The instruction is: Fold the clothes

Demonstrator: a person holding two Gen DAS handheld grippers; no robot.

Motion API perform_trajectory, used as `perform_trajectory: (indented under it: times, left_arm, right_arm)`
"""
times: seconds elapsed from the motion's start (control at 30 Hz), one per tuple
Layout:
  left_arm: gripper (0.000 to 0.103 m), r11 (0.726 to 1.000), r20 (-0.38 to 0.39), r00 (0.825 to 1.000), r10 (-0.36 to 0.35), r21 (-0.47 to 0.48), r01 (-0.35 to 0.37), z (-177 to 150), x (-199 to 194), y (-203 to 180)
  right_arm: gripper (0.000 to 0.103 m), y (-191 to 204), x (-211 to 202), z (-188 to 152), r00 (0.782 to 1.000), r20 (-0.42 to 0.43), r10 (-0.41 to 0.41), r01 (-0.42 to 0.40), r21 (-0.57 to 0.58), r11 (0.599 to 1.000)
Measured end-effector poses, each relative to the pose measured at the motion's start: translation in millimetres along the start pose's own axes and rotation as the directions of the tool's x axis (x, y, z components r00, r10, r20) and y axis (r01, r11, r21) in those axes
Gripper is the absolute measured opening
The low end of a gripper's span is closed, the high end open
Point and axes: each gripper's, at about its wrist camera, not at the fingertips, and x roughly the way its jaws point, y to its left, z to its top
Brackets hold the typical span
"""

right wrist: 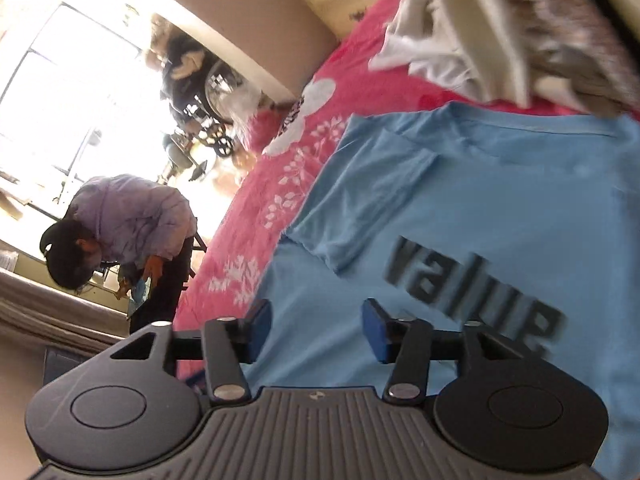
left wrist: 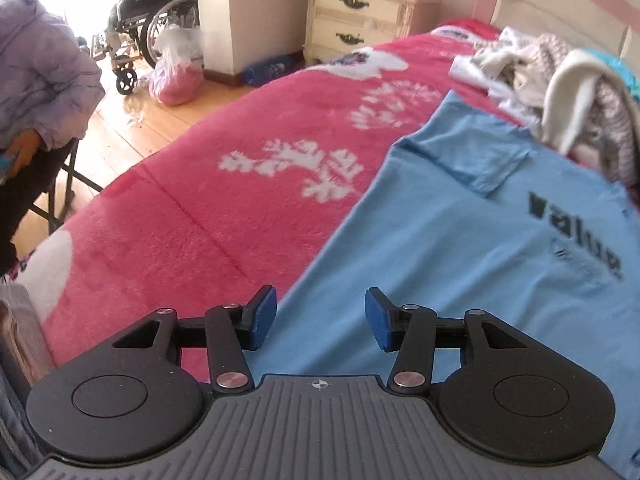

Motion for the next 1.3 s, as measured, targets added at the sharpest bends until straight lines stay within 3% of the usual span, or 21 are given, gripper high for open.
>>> perform_trajectory:
  times: [0.13, 0.23, 0.37, 0.47, 0.53, 0.63, 0.7, 0.8, 0.83, 0.93, 1.03, 1.1, 1.2, 1.3]
  left_arm:
    - [0.049, 0.998, -0.04, 0.998, 0.044, 0.048, -0.042, 1, 22, -2]
    - [0.048, 0.993, -0.051, 0.996, 0.068, 0.105, -0.063, 1, 33, -6]
    - [0.048, 0.989, -0.042, 0.996, 0.075, 0.127, -0.069, -8, 32, -5]
    - [0.048, 0.992, -0.041, 0.997, 0.072, 0.109, -0.068, -10, 32, -3]
    - [0.044, 0.991, -0.035, 0.997, 0.064, 0.12, -0.059, -11, 32, -3]
    - [0.031, 0.989, -0.021, 0.999, 0.044, 0.145, -0.04, -14, 28, -5]
    - [0.016, 0.984, -0.004, 0.999, 0.043, 0.173, -0.042, -15, 32, -10]
    - [0.003, 0.977, 0.02, 0.999, 0.037, 0.21, -0.04, -21, 29, -17]
    - [0.002, 0.974, 0.027, 0.999, 0.035, 0.221, -0.04, -23, 28, -19]
    - [0.001, 0.972, 0.05, 0.999, 0.019, 0.232, -0.03, -24, 26, -20]
    - [0.001, 0.975, 0.07, 0.997, -0.021, 0.222, 0.005, -26, 19, -19]
    - [0.001, 0.977, 0.078, 0.996, -0.048, 0.212, 0.03, -26, 16, -20]
    - [0.001, 0.979, 0.067, 0.987, -0.147, 0.15, 0.136, -27, 14, -17]
    - [0.001, 0.963, 0.054, 0.964, -0.261, 0.077, 0.257, -29, 8, -17]
  right_arm:
    - [0.057, 19, 59, 55, 0.996, -0.067, -0.057, 0.061, 0.048, 0.997]
    - [0.066, 33, 104, 88, 0.989, -0.102, -0.111, 0.115, 0.042, 0.992]
    - [0.066, 44, 156, 114, 0.961, -0.159, -0.227, 0.236, 0.039, 0.971]
    - [0.066, 46, 187, 125, 0.941, -0.207, -0.267, 0.283, 0.054, 0.957]
    - [0.066, 45, 207, 130, 0.927, -0.245, -0.283, 0.307, 0.068, 0.949]
    - [0.067, 44, 232, 131, 0.89, -0.318, -0.327, 0.354, 0.031, 0.935]
    - [0.071, 44, 240, 132, 0.88, -0.328, -0.344, 0.376, 0.037, 0.926]
    - [0.072, 47, 242, 127, 0.873, -0.315, -0.372, 0.401, 0.03, 0.916]
    - [0.07, 49, 242, 125, 0.871, -0.309, -0.382, 0.408, 0.024, 0.912]
    - [0.053, 52, 237, 117, 0.86, -0.274, -0.431, 0.444, -0.012, 0.896]
    - [0.024, 46, 223, 112, 0.861, -0.243, -0.446, 0.463, 0.011, 0.887]
    - [0.01, 35, 210, 110, 0.877, -0.229, -0.423, 0.448, 0.069, 0.891]
    - [0.007, 21, 189, 104, 0.913, -0.193, -0.359, 0.387, 0.131, 0.913]
    - [0.007, 14, 162, 99, 0.94, -0.148, -0.306, 0.327, 0.145, 0.934]
